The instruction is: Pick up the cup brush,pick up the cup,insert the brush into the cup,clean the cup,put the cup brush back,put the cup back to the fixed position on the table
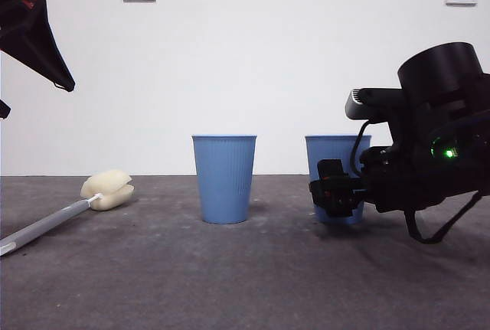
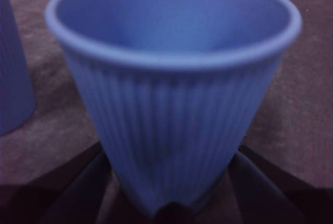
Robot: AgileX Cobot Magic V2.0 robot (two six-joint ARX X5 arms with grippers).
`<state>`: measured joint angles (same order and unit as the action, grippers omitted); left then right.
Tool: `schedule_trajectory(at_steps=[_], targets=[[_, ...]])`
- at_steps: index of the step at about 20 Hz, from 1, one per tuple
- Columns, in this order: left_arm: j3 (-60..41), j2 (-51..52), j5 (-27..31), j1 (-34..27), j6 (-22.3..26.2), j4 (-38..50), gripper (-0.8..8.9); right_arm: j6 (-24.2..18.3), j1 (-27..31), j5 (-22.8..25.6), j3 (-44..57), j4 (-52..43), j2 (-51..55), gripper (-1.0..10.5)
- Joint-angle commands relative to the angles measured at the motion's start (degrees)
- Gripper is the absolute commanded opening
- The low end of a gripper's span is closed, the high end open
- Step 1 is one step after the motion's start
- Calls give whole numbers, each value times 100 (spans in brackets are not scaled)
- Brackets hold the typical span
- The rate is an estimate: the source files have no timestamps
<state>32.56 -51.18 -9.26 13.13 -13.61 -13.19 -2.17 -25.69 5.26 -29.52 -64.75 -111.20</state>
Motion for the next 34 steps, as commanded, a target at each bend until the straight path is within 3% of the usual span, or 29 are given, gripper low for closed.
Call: schedule_trajectory(at_steps=[1, 2, 6, 15, 21, 26, 29, 34], targets=[[-22, 9, -17, -17, 79, 42, 448, 68, -11, -35, 192, 181, -129, 44], [-22, 9, -17, -17, 79, 42, 448, 66, -11, -37, 245, 179, -125, 46], [-22, 9, -20, -17, 76, 37, 448, 68, -11, -42, 269, 175, -101, 251], [-22, 9, -17, -17, 79, -24, 448, 68, -11, -59, 269, 225, 72, 470], [-22, 9, -17, -17, 79, -57, 448, 179, -17, -83, 295, 990, 507, 478], [-22, 9, -24, -20, 76, -59, 448, 367, -61, -186, 581, 2599, 1952, 477], [-20, 9, -131, -20, 76, -125, 448, 367, -61, -232, 599, 4478, 3327, 476], [26, 11, -717, -20, 76, -505, 444, 721, -61, -892, 289, 7652, 5930, 472]])
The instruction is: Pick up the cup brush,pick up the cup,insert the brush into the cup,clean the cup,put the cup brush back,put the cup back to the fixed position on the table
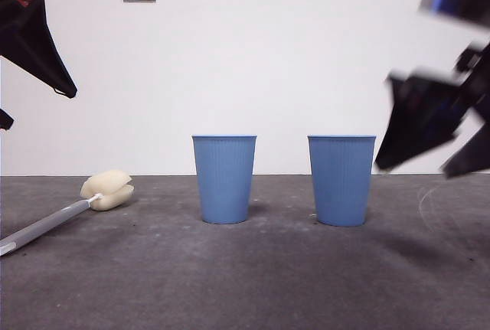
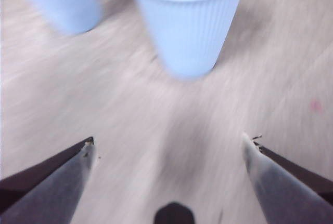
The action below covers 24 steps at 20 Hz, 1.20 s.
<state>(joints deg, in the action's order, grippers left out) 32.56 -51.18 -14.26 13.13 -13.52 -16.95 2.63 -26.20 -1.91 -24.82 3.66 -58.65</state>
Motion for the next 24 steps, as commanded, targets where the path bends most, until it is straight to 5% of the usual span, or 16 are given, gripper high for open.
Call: schedule_trajectory(at_steps=[1, 6, 10, 14, 24], targets=[[87, 9, -446, -17, 68, -337, 439, 289, -9, -348, -374, 1469, 1139, 470], [474, 11, -1569, -17, 72, -1211, 426, 297, -9, -479, -1663, 4162, 2194, 454], [894, 13, -2035, -13, 345, -1777, -12, 216, -9, -479, -2356, 5254, 2253, -11], [1357, 13, -2024, -7, 710, -2284, -8, 201, -9, -470, -2430, 5676, 2247, -7], [1589, 9, -2031, -7, 732, -2273, -4, 225, -9, -450, -2433, 5777, 2245, 1]])
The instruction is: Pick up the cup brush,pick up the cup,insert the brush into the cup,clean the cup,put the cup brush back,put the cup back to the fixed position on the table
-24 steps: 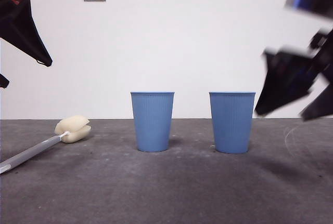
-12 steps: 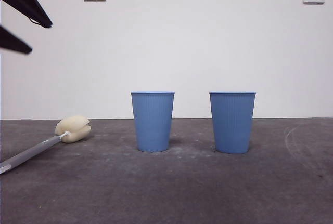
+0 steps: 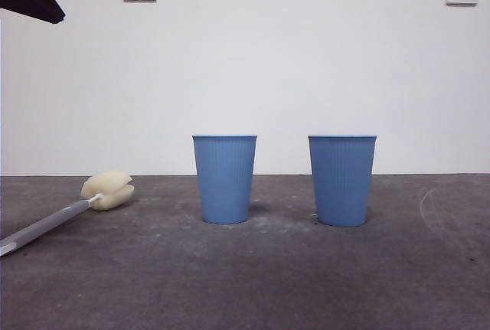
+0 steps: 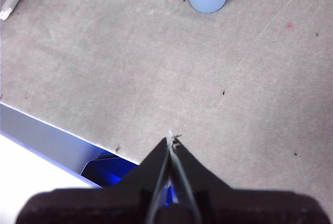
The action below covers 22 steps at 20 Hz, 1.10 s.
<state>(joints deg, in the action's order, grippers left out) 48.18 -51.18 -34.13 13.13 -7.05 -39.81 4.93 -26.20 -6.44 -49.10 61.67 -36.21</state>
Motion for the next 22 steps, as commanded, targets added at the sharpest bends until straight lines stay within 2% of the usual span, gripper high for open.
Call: schedule_trajectory(at_steps=[1, 5, 7, 9, 10, 12, 14, 19, 22], targets=[[26, 9, -42, -7, 85, 17, -5, -4, -9, 2, -4, -26, 0, 1], [31, 9, -28, -15, 208, 92, -4, -4, -9, 2, -4, -26, 0, 1], [31, 9, 129, -20, 774, 363, -4, -4, -9, 2, -4, -24, 0, 1], [28, 9, 138, -17, 1414, 1056, -4, -4, -9, 2, -4, -24, 0, 1], [22, 66, 269, 72, 1733, 1443, -4, -4, -9, 2, -4, -28, 0, 1], [20, 304, 957, -105, 2229, 2153, -4, -4, -9, 0, -4, -24, 0, 1], [4, 577, 1108, -428, 2634, 2653, -4, -4, -9, 2, -4, -24, 0, 1], [-535, 1611, 1176, -1666, 2881, 3193, -4, -4, -9, 2, -4, -28, -37, 1], [-1663, 2455, 1248, -2114, 2859, 3838, -4, -4, -9, 2, -4, -15, -39, 1]])
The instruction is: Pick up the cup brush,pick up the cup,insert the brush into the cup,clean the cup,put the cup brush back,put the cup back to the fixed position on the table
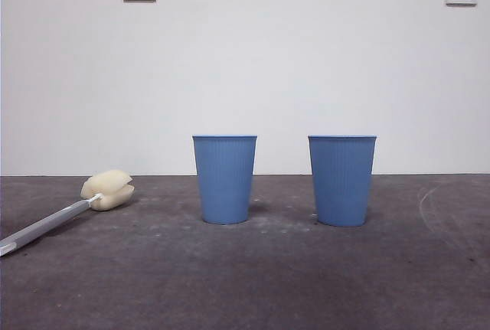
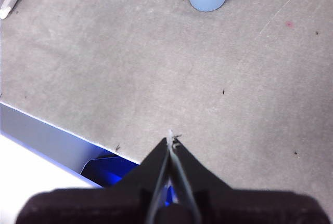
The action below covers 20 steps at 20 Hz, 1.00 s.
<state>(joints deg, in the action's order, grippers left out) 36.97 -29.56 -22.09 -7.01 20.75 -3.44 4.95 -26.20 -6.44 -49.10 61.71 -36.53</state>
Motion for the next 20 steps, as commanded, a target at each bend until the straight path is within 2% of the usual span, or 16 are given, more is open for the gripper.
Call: schedule_trajectory(at_steps=[1, 5, 9, 12, 17, 20], targets=[[-973, 568, 201, -136, -4, 393, -4, -7, -9, 2, -4, -20, -7, 1], [-2444, 1523, 511, -138, -385, 754, -4, -7, -9, 2, -4, -17, -7, 1], [-3309, 2201, 737, -138, -573, 772, -4, -7, -9, 2, -4, -20, -7, 1], [-3646, 2603, 737, -131, -791, 643, -4, -7, -9, 2, -4, -20, -7, 1], [-3644, 2933, 704, -127, -841, -472, -4, -7, -9, 2, -4, -15, -7, 1], [-3641, 2931, 697, -120, -1563, -501, -4, -7, -9, 2, -4, -20, -7, 1]])
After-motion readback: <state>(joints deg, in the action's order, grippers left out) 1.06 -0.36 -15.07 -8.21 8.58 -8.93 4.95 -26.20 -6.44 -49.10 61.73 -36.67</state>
